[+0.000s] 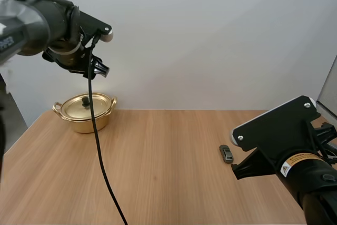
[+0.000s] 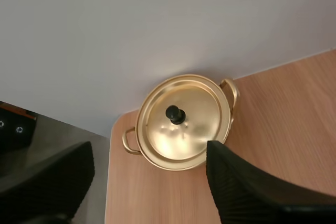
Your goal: Open the pot, put the car inside, and close it
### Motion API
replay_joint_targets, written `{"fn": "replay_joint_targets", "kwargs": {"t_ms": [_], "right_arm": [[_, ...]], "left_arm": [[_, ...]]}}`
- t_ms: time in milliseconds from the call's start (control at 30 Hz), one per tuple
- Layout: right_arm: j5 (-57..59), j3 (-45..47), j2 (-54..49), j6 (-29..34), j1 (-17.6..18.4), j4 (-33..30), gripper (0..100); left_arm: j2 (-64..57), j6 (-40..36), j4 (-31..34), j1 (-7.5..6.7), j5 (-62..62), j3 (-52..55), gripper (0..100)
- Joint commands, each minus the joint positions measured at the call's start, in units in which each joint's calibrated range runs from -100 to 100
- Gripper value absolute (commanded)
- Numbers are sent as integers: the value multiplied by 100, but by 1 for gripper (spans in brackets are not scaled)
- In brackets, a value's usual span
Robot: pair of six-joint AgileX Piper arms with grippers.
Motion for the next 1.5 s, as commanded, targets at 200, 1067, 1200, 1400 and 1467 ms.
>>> {"fn": "replay_joint_targets", "kwargs": {"t_ms": [200, 1067, 1200, 1400, 1467], "right_arm": [[26, 5, 1, -5, -88, 0, 0], [237, 5, 1, -374, -424, 352, 0], [254, 5, 1, -527, -486, 506, 0], [271, 5, 1, -656, -538, 616, 0], [271, 5, 1, -711, -563, 671, 0]], "left_arm": [[1204, -11, -20, 1, 764, -902, 100], [3210, 1363, -2435, 789, 2386, -2893, 100], [3490, 1363, -2336, 789, 2327, -2969, 100], [3830, 1412, -2324, 789, 2330, -3080, 100], [3912, 1438, -2324, 789, 2300, -3094, 99]]}}
